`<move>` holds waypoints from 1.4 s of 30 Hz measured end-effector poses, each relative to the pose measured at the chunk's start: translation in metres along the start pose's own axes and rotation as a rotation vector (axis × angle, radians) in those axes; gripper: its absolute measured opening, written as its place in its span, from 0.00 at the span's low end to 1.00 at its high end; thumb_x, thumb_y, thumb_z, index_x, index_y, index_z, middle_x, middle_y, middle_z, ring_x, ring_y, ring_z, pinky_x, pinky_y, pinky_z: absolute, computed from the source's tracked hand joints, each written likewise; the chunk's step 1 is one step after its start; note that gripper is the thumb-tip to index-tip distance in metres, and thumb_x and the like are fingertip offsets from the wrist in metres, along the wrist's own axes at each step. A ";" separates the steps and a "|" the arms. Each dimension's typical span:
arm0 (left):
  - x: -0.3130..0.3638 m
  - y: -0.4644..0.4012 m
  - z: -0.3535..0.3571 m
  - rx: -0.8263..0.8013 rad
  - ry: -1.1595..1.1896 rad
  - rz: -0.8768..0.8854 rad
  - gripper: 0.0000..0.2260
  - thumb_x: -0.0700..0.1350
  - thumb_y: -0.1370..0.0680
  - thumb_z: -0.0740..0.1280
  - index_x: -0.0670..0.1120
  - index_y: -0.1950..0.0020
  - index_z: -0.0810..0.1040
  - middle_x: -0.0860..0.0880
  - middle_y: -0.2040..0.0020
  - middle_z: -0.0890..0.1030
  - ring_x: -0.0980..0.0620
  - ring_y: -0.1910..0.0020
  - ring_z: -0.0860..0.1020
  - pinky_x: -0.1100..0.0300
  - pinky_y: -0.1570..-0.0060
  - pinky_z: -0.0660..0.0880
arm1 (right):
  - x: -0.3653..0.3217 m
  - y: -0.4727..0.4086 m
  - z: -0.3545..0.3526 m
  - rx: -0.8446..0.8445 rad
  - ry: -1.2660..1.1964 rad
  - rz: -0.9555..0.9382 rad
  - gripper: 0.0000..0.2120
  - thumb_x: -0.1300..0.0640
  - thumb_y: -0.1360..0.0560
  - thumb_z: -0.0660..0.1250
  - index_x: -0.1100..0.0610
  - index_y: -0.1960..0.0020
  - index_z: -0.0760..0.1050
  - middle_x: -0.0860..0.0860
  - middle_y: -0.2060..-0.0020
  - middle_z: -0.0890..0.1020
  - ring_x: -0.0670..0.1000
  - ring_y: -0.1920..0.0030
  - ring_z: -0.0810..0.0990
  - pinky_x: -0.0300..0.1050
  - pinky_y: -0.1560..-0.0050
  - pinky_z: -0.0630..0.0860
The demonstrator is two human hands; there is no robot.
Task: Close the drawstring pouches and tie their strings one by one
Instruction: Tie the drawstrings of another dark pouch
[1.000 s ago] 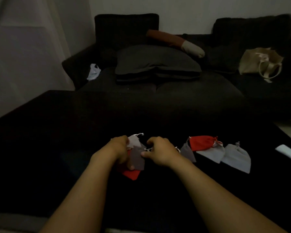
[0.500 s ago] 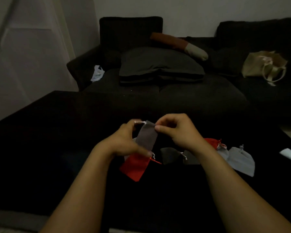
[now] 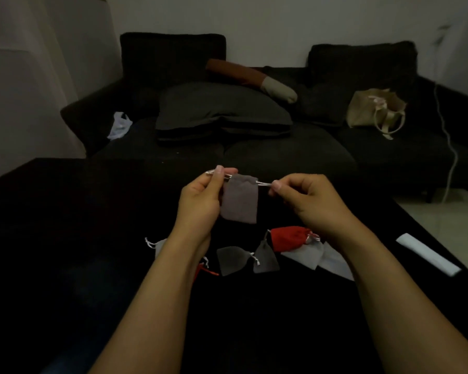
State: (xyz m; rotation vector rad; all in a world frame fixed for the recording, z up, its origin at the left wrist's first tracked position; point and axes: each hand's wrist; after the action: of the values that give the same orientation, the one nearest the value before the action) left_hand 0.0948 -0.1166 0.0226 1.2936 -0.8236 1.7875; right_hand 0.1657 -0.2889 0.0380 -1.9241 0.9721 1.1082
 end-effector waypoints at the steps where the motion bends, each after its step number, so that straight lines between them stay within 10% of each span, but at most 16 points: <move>1: 0.000 0.000 0.005 -0.028 0.053 -0.032 0.13 0.50 0.17 0.60 0.46 0.48 0.83 0.46 0.56 0.87 0.51 0.55 0.85 0.61 0.61 0.79 | 0.000 0.000 -0.002 0.040 -0.082 0.033 0.11 0.55 0.20 0.64 0.58 0.58 0.81 0.48 0.69 0.80 0.41 0.68 0.76 0.34 0.67 0.71; 6: -0.003 0.002 0.034 -0.080 0.511 -0.256 0.13 0.52 0.17 0.59 0.47 0.49 0.80 0.52 0.70 0.79 0.58 0.74 0.75 0.65 0.66 0.76 | -0.012 0.003 -0.006 0.025 -0.907 0.183 0.13 0.57 0.19 0.60 0.59 0.58 0.78 0.55 0.54 0.84 0.50 0.59 0.78 0.41 0.61 0.73; 9: -0.011 0.002 0.045 -0.102 0.699 -0.347 0.13 0.53 0.18 0.59 0.47 0.50 0.80 0.52 0.70 0.72 0.59 0.75 0.69 0.65 0.62 0.76 | -0.015 0.006 -0.008 -0.028 -1.255 0.219 0.15 0.56 0.18 0.56 0.58 0.61 0.71 0.59 0.51 0.85 0.49 0.69 0.83 0.38 0.73 0.76; 17: -0.011 -0.007 0.044 0.078 0.584 -0.092 0.14 0.50 0.17 0.59 0.47 0.61 0.74 0.53 0.70 0.71 0.60 0.76 0.66 0.69 0.76 0.66 | 0.002 -0.014 -0.005 0.078 -1.157 0.179 0.15 0.57 0.16 0.53 0.56 0.61 0.67 0.49 0.70 0.70 0.43 0.77 0.59 0.34 0.76 0.54; 31: 0.000 -0.009 0.041 0.042 0.609 -0.028 0.15 0.48 0.16 0.58 0.48 0.62 0.69 0.55 0.71 0.69 0.59 0.76 0.64 0.68 0.77 0.64 | -0.005 -0.013 0.003 0.110 -0.900 0.070 0.14 0.58 0.16 0.54 0.55 0.61 0.66 0.48 0.73 0.70 0.42 0.77 0.59 0.33 0.80 0.56; 42: -0.005 0.000 0.037 -0.163 0.043 0.196 0.04 0.42 0.20 0.66 0.45 0.51 0.80 0.53 0.65 0.80 0.60 0.66 0.78 0.66 0.63 0.74 | -0.005 -0.007 0.007 0.004 -1.155 0.105 0.08 0.56 0.25 0.67 0.61 0.51 0.77 0.50 0.68 0.74 0.44 0.68 0.72 0.35 0.66 0.72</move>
State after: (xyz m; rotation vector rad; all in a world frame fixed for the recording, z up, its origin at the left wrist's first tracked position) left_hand 0.1131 -0.1487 0.0281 1.0967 -1.0795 1.8491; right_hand 0.1673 -0.2787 0.0414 -0.9000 0.3909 1.9049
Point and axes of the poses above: each hand's wrist, its own y-axis away from the middle knuckle, its own z-axis out of the palm, x = y × z
